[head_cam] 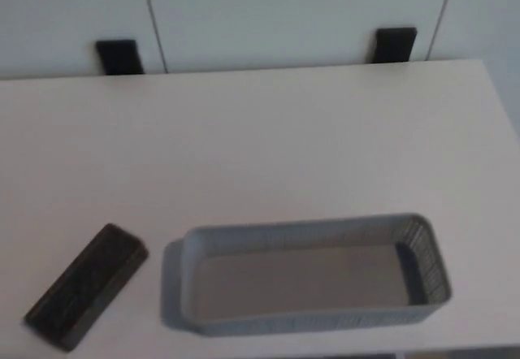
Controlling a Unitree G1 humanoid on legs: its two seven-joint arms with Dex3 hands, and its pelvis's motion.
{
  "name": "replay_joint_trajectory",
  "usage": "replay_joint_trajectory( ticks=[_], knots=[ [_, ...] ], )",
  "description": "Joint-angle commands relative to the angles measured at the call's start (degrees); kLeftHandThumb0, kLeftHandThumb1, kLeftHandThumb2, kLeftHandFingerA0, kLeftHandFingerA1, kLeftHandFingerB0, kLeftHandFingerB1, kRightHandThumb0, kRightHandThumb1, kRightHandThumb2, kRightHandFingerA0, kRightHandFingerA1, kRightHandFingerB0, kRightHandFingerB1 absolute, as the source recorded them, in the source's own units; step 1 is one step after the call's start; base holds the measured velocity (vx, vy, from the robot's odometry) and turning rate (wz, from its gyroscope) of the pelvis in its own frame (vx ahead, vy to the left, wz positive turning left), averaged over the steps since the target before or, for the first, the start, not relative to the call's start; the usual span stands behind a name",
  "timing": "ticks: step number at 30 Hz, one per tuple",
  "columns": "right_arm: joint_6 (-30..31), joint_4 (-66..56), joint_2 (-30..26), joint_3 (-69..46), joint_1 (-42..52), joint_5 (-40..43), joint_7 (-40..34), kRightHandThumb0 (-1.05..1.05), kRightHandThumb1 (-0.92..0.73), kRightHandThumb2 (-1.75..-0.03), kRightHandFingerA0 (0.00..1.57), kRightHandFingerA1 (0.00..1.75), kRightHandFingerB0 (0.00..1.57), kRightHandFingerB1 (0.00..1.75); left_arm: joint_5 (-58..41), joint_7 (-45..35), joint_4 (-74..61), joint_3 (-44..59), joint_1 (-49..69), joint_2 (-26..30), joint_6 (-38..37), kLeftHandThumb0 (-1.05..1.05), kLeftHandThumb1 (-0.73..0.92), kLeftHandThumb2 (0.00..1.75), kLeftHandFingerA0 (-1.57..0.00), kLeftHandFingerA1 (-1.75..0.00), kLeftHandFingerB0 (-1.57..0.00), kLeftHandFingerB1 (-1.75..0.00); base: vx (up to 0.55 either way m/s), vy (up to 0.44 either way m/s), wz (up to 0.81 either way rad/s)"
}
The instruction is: The robot walks towards a desk on which an eraser is kept on the left hand side and a container is kept on the right hand side. The robot picks up the eraser using its left hand and places it in the container.
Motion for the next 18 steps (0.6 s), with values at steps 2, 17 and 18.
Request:
replay_joint_trajectory(
  ticks=[2,17,18],
  knots=[
    [-0.4,0.2,0.1,-0.3,0.5,0.1,0.1,-0.59,-0.47,-0.55,0.45,0.52,0.30,0.36,-0.1,-1.1,0.7,0.0,0.0,1.1,0.3,-0.24,0.48,0.89,-0.33,-0.56,-0.14,-0.47,-0.14,0.179,-0.06],
    [-0.5,0.6,0.0,0.3,0.3,-0.9,-0.9,-0.59,-0.47,-0.55,0.45,0.48,0.31,0.34,-0.3,-1.7,0.4,-0.1,0.0,1.1,0.2,-0.28,0.68,0.61,-0.39,-0.41,-0.26,-0.33,-0.09,-0.007,0.01],
    [-0.4,0.7,0.1,-0.1,0.3,-0.4,-0.6,-0.58,-0.47,-0.55,0.46,0.50,0.31,0.35,-0.4,-1.7,0.2,-0.1,0.0,1.1,0.3,-0.28,0.68,0.61,-0.39,-0.40,-0.26,-0.33,-0.10,0.192,-0.37]
  ],
)
